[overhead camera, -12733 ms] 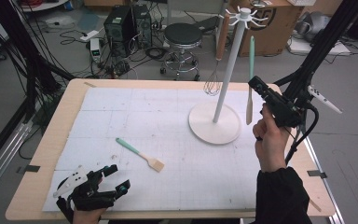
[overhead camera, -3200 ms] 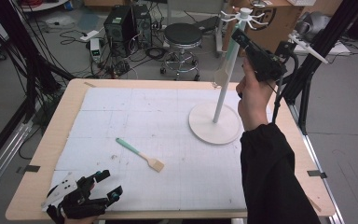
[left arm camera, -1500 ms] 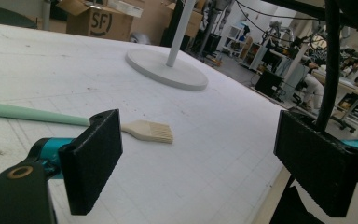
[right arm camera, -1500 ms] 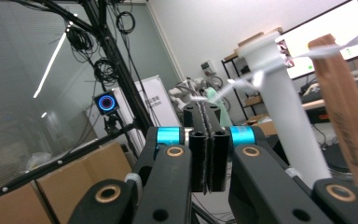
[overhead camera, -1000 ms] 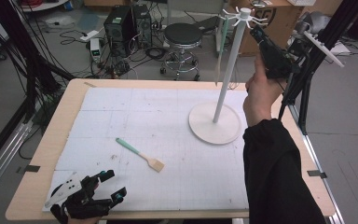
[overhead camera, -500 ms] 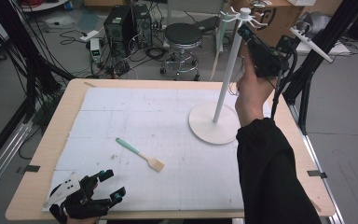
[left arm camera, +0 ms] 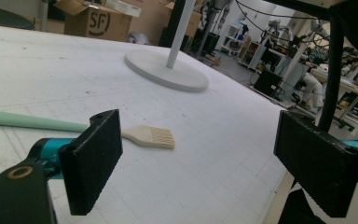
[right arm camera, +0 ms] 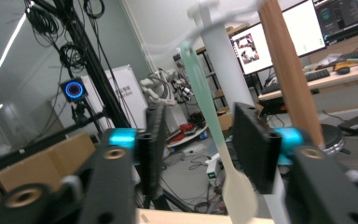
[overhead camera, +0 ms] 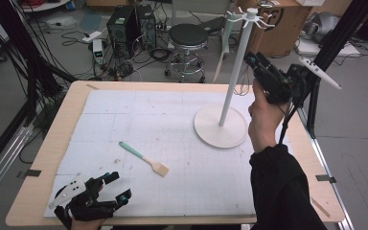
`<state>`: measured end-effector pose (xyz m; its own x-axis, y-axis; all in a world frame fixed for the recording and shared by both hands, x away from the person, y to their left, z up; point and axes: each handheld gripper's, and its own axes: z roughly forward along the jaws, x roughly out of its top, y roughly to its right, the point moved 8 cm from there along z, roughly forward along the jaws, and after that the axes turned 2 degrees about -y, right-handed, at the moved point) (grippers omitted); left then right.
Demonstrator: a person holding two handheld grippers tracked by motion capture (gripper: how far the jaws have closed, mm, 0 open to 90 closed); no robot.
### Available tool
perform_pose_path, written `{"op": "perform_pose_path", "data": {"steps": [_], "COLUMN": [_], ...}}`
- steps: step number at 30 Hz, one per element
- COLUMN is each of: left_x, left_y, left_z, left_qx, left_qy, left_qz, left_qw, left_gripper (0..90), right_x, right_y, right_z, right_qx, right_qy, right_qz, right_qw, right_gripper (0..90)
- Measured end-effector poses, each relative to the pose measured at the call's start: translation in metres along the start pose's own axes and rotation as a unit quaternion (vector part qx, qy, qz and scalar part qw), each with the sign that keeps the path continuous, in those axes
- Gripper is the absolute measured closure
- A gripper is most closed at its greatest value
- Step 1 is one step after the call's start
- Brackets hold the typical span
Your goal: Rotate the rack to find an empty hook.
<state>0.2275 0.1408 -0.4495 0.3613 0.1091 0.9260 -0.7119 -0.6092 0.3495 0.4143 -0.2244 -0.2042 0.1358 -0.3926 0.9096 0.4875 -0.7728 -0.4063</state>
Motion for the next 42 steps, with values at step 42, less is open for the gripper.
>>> {"op": "perform_pose_path", "data": {"steps": [42], "left_x": [0.000], "left_y": [-0.004], "left_z": [0.010], "left_qx": [-0.004], "left_qy": [0.000], "left_qz": [-0.005], "left_qw": [1.0000], "left_gripper": [15.9], "right_x": [-0.157], "right_y": [0.032], "right_z": [-0.098], "right_qx": [0.028], "right_qy": [-0.132], "right_qz": [-0.052], "right_qw": [0.9895], "right_gripper": [23.8]}}
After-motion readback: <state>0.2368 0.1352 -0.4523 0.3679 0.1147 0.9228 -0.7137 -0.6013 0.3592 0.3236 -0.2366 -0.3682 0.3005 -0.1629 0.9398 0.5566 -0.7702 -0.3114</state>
